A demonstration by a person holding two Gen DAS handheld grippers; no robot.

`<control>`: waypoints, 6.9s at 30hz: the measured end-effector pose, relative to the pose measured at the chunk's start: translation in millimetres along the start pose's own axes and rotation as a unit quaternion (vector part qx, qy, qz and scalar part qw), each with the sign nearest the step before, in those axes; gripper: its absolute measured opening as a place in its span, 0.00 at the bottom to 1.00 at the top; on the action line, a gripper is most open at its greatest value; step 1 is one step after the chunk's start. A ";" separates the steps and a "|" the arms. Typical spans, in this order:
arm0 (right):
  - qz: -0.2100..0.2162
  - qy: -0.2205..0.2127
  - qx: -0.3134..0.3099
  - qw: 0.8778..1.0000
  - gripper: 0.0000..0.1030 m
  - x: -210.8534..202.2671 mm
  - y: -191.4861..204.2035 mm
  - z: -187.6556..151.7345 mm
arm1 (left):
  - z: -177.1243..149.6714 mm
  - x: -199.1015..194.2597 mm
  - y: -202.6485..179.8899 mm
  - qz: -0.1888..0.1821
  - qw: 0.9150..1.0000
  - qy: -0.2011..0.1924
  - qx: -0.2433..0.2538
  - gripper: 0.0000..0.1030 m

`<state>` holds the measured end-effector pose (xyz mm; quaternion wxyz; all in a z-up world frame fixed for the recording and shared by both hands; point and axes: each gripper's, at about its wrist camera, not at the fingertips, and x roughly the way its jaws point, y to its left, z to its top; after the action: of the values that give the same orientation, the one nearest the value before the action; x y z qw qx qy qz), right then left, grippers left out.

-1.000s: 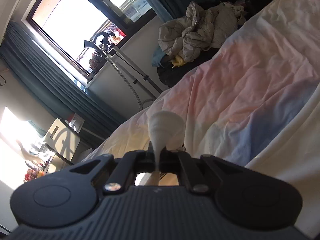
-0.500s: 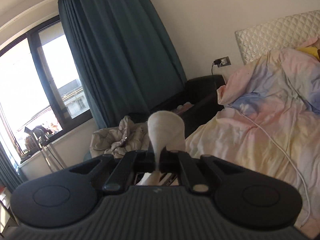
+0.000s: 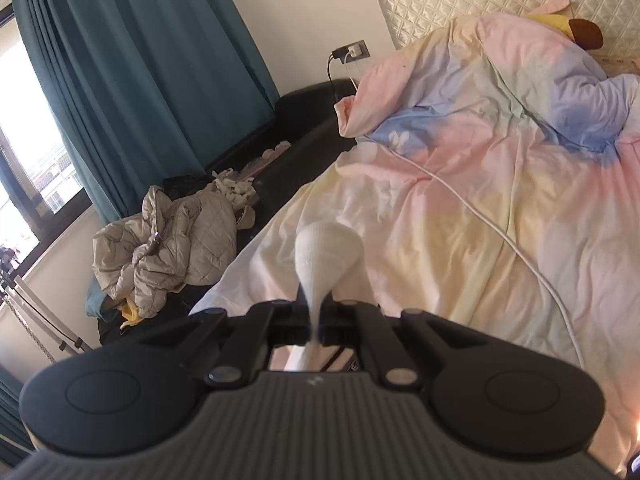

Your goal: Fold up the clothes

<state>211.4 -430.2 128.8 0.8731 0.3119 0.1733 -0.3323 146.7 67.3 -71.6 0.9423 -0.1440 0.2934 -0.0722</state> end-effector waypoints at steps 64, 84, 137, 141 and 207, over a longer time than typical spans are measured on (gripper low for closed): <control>0.248 0.211 -0.378 0.867 0.46 66.9 284.8 -337.4 | 77.1 46.0 78.6 0.105 0.993 0.029 -0.044 0.72; 0.328 0.157 -0.272 0.891 0.46 -51.8 118.4 -210.0 | 56.3 40.8 30.3 0.110 0.992 0.013 0.058 0.75; 0.026 0.143 0.157 0.977 0.66 -51.3 -224.3 -128.2 | -16.2 -202.6 184.5 0.155 0.853 -0.108 -0.487 0.87; -0.026 0.126 0.193 0.973 0.66 -51.6 -239.0 -129.4 | -19.9 -209.3 181.2 0.172 0.848 -0.117 -0.487 0.87; 0.103 0.001 0.206 0.973 0.03 -70.0 -229.3 -101.6 | -22.8 -269.6 160.7 0.070 0.861 -0.179 -0.471 0.05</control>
<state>-6.5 -464.1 -9.7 0.8195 0.5017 0.0691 -0.2683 -78.5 273.9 3.6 0.8010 -0.5603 0.1277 0.1676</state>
